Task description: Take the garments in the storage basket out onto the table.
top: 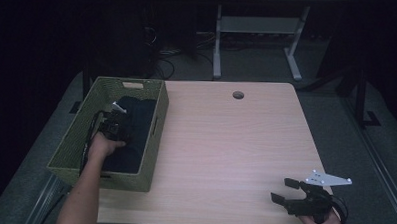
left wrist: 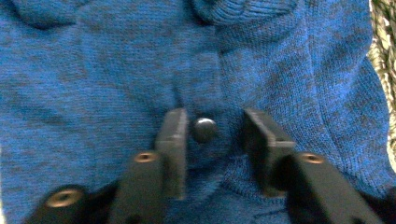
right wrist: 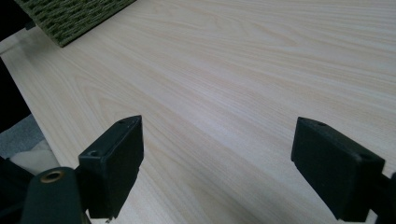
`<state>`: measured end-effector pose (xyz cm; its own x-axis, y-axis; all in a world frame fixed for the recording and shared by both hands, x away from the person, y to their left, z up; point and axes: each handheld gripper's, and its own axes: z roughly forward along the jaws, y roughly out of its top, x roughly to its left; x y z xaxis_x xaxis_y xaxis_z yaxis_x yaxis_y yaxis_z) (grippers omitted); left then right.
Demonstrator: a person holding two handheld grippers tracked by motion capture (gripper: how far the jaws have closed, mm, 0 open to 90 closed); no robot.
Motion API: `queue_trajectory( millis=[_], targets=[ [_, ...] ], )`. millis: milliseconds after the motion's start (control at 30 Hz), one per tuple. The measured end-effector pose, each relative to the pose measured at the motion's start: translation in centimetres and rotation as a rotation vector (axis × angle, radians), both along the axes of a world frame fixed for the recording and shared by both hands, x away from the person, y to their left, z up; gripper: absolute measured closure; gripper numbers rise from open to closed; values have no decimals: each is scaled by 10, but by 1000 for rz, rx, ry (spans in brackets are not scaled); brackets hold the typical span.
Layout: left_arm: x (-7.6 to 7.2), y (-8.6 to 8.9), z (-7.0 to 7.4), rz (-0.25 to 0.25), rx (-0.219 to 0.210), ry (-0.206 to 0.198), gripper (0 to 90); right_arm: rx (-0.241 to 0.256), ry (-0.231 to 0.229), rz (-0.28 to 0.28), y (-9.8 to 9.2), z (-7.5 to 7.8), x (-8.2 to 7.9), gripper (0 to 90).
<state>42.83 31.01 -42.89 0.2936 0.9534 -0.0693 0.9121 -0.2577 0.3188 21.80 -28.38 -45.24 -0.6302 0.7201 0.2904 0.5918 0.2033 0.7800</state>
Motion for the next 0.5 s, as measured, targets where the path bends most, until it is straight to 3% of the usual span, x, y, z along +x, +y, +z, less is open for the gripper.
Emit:
queue_trajectory(
  millis=[200,333,500],
  targets=[
    [1,3,0,9,-24,3,696,4,-4,1,-1,0,0,166],
    [3,3,0,7,-15,15,714,5,-5,0,-1,0,-1,166],
    [3,7,1,34,-56,22,721,6,-4,-1,-1,0,-1,166]
  ],
)
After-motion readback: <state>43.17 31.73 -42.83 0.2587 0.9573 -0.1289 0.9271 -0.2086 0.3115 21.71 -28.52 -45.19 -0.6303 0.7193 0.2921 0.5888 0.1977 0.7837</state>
